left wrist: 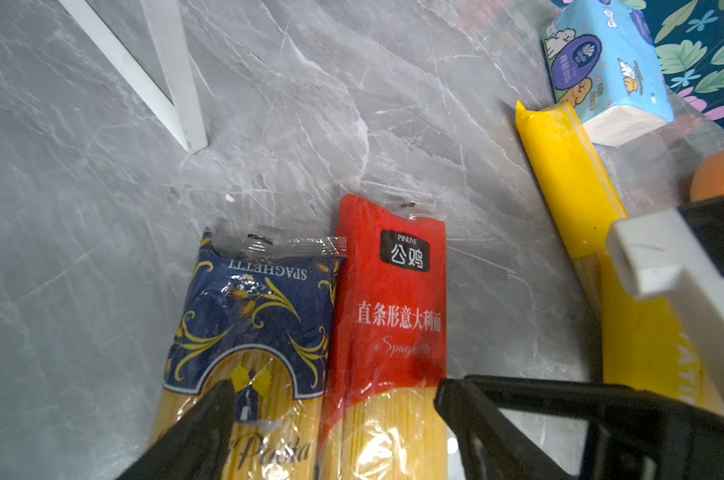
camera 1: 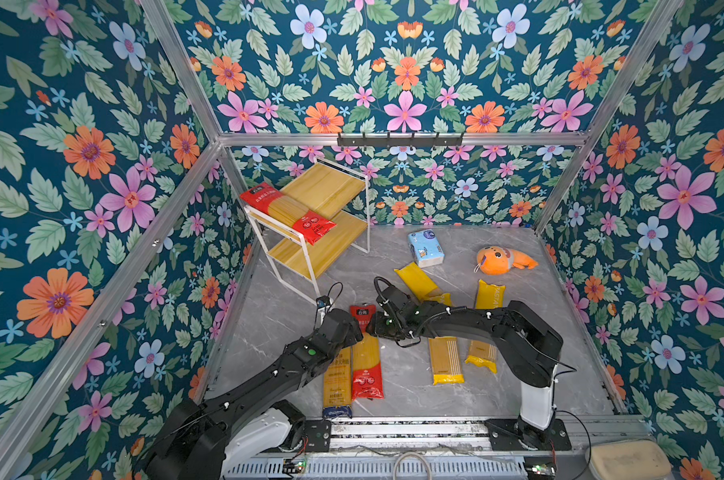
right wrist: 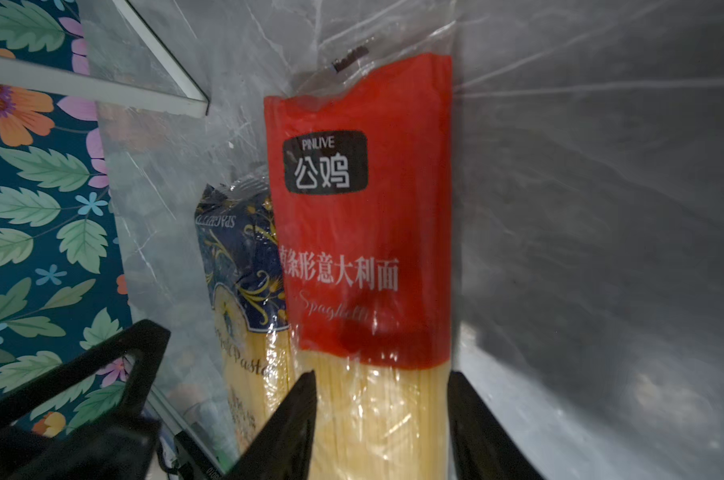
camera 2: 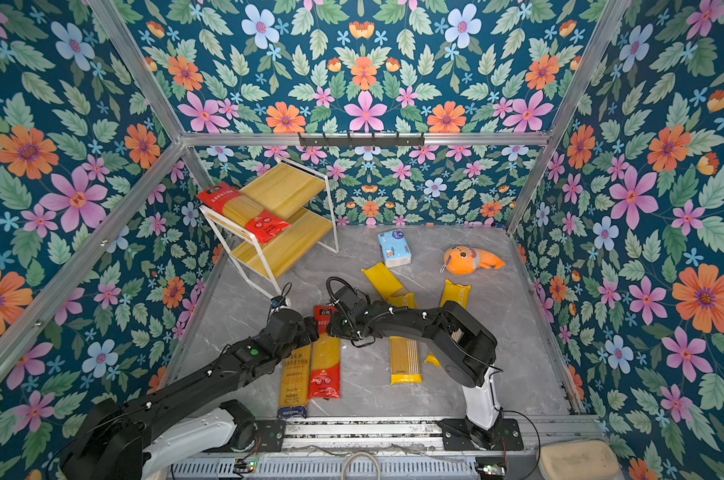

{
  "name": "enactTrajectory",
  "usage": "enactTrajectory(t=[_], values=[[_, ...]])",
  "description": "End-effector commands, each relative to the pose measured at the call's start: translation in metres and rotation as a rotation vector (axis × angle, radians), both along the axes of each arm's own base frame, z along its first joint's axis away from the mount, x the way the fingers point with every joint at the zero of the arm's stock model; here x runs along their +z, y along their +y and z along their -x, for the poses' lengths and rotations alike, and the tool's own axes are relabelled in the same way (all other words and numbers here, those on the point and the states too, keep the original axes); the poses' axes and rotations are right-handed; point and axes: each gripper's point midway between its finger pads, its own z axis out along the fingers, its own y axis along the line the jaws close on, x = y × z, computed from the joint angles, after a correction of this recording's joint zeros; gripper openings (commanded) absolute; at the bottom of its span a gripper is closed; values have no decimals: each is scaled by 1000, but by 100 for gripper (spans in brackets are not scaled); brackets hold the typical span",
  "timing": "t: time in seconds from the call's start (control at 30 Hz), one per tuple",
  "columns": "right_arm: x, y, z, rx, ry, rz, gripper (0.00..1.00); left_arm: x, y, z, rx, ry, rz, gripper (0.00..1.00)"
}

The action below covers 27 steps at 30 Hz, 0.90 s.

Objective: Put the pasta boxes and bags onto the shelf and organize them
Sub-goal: 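Move the right gripper to the second red spaghetti pack and grasp it, then lift the red spaghetti pack upright with the right gripper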

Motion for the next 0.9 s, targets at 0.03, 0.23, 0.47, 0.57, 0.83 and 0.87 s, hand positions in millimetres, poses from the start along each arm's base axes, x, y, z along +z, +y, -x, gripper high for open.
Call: enactTrajectory(t=[0.03, 0.23, 0.47, 0.57, 0.83, 0.87], values=[[-13, -4, 2, 13, 19, 46, 52, 4, -2, -2, -9, -14, 2, 86], [-23, -2, 1, 38, 18, 32, 43, 19, -11, -6, -35, -71, 58, 84], [-2, 3, -6, 71, -79, -55, 17, 31, -22, -10, -70, -110, 124, 76], [14, 1, -9, 81, -137, -68, 11, 43, -32, -12, -115, -141, 189, 72], [81, -12, -15, 114, -409, -167, 0, 81, -50, -16, -278, -221, 278, 73], [92, -15, -17, 117, -450, -190, 0, 85, -53, -16, -304, -230, 289, 73]])
